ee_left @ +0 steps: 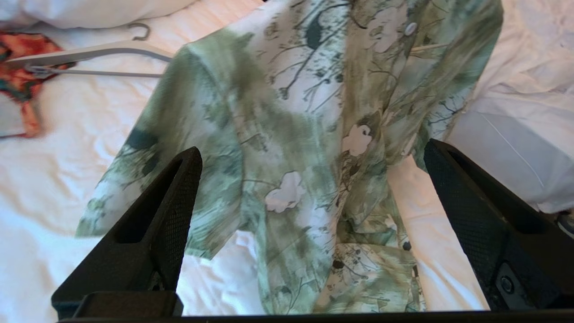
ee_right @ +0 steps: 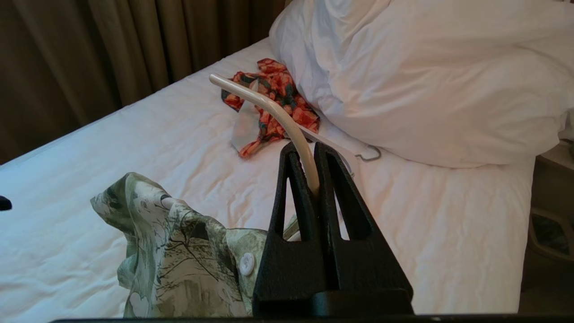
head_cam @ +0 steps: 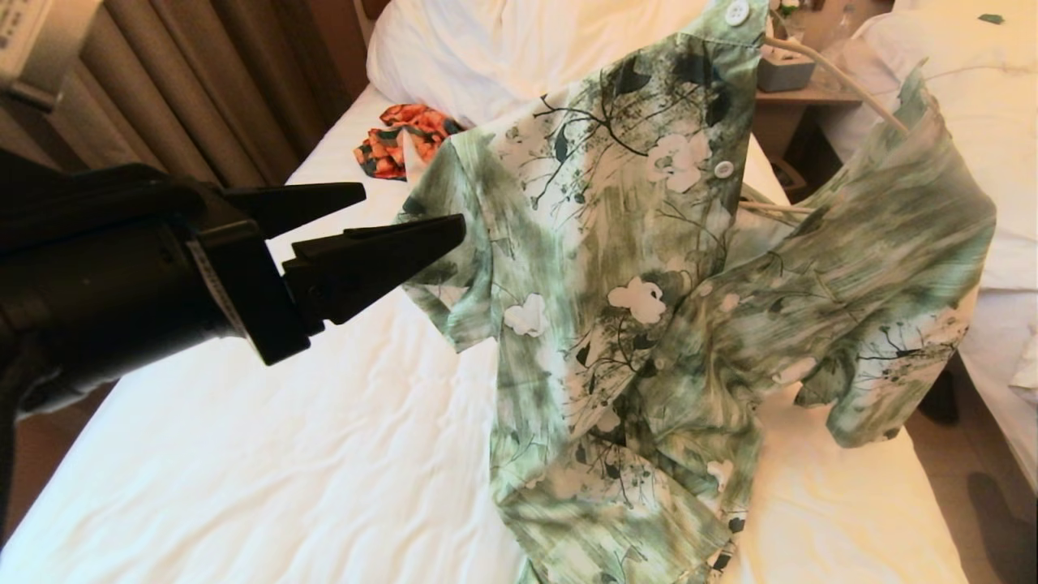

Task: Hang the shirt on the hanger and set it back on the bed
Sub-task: Take the clothes hanger out of the clothes

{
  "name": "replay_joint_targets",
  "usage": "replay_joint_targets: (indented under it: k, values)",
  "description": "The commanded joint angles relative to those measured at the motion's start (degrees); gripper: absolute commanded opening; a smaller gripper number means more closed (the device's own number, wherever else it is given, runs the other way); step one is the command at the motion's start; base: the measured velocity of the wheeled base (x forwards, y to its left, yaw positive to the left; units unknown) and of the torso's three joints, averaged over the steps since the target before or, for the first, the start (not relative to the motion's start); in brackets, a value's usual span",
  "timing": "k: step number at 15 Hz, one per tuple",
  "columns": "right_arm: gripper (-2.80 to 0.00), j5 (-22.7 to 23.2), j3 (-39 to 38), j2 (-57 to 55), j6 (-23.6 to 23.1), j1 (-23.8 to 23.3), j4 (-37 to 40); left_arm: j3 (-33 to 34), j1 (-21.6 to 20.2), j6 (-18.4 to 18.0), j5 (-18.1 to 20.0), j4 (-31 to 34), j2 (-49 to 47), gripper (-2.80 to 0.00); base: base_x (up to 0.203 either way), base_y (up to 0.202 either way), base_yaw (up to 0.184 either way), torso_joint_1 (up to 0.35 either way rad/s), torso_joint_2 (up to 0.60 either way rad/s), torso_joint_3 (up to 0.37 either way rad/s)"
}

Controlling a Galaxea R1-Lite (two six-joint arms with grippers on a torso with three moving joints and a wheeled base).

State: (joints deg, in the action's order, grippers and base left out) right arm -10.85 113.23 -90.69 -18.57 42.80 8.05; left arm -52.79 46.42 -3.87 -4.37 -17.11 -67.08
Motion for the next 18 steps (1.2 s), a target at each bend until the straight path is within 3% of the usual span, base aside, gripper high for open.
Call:
replay_joint_targets:
  k: [1, 8, 11, 18]
  values:
    - [-2.8, -0.2, 0.0, 0.5, -0.4, 0.3, 0.1, 1.0, -1.5, 0.3, -0.1, -0.1, 2.5, 0.0, 0.0, 0.0, 0.0, 0.0, 0.0, 0.0]
    - [-2.8, -0.7, 0.0, 1.6, -0.4, 0.4, 0.3, 6.1, -11.4, 4.5, -0.2, 0.5, 9.9, 0.0, 0.0, 0.0, 0.0, 0.0, 0.0, 0.0]
    - [-2.8, -0.7, -0.1, 1.7, -0.4, 0.4, 0.5, 6.2, -12.3, 6.8, -2.6, 4.0, 11.9, 0.0, 0.0, 0.0, 0.0, 0.0, 0.0, 0.0]
    - [-2.8, -0.8, -0.4, 2.0, -0.3, 0.4, 0.6, 8.1, -15.2, 6.9, -2.8, 4.5, 15.5, 0.0, 0.0, 0.0, 0.0, 0.0, 0.0, 0.0]
